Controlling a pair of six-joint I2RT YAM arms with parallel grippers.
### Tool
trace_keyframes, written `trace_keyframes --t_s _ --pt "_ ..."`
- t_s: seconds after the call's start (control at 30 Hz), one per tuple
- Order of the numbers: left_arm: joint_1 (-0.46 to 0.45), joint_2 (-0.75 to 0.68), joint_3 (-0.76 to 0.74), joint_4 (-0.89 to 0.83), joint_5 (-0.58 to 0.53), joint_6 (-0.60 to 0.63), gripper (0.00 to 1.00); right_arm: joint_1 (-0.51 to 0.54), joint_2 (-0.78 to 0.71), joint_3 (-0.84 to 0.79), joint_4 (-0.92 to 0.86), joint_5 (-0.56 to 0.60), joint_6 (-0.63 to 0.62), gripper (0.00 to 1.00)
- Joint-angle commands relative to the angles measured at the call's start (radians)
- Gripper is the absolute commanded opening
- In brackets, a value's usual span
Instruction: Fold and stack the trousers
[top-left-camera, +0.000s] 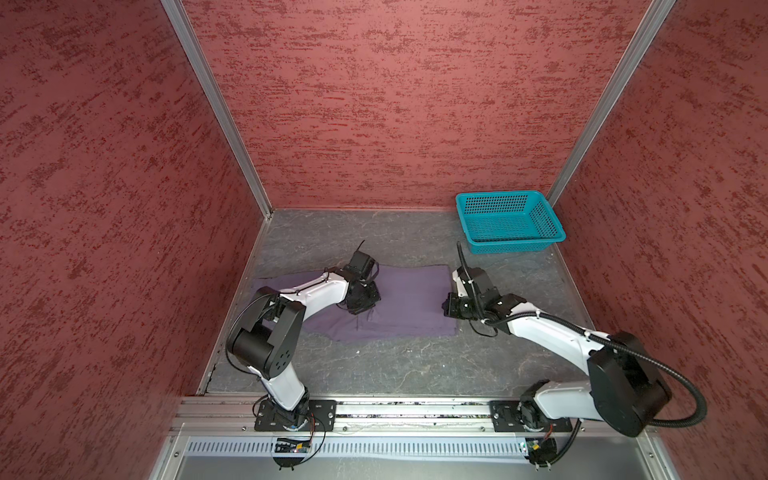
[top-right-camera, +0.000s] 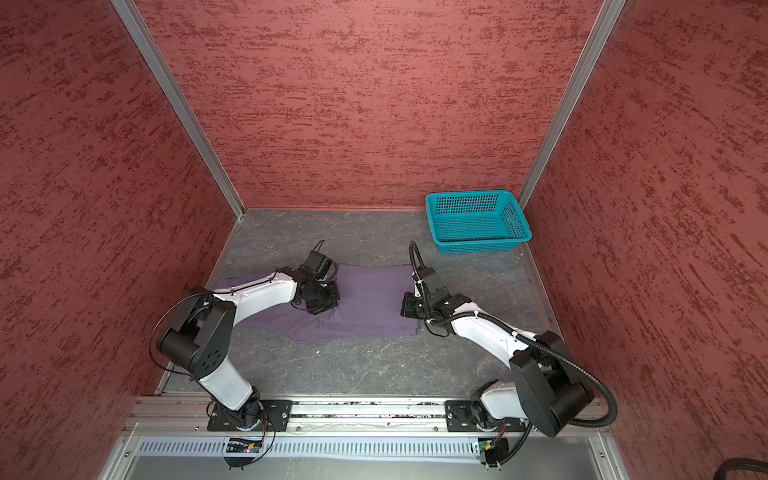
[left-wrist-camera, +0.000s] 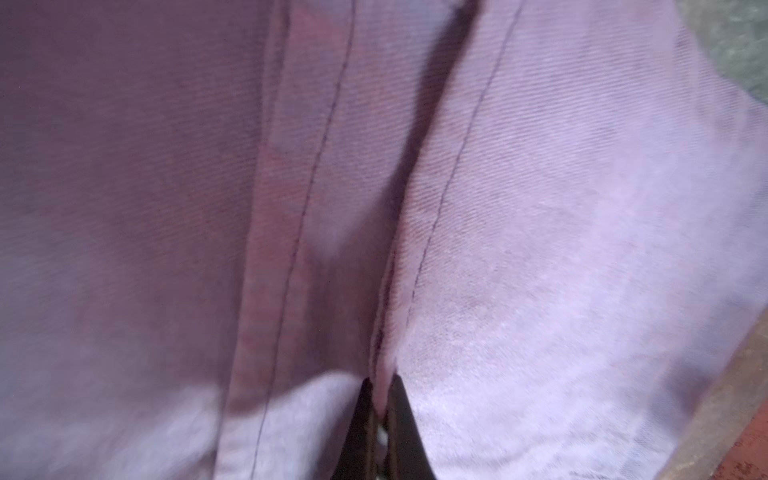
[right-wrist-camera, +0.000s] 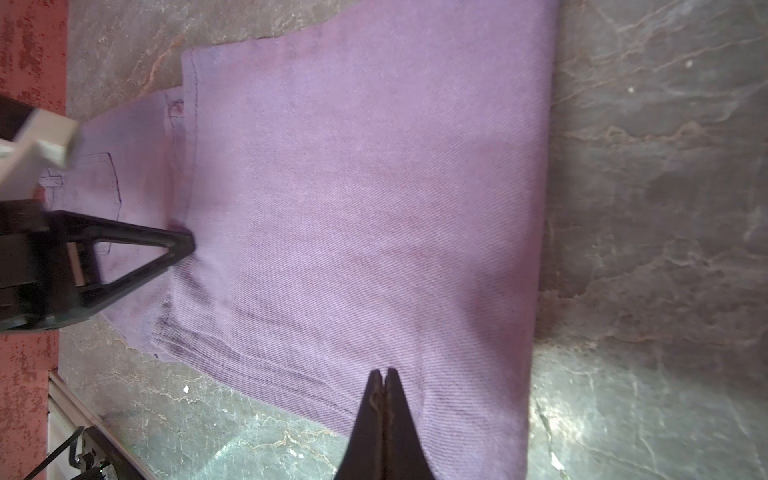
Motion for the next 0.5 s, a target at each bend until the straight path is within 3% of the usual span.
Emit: trace_keyframes --t_s 0.0,0.23,0.47 --pt "-0.003 -0.071 0.044 -0.100 -0.023 0.002 0.00 -0.012 0.015 -0.016 0.028 -0.009 -0.004 0.00" --pt "0.007 -0.160 0.062 -0.229 -0.047 0.010 0.00 -0.012 0.024 -0.015 0.045 -0.038 -0.009 0.00" --pt "0.023 -0.196 -0.015 -0.243 -0.040 -0.003 0.00 -0.012 0.020 -0.014 0.041 -0.052 -0.025 0.00"
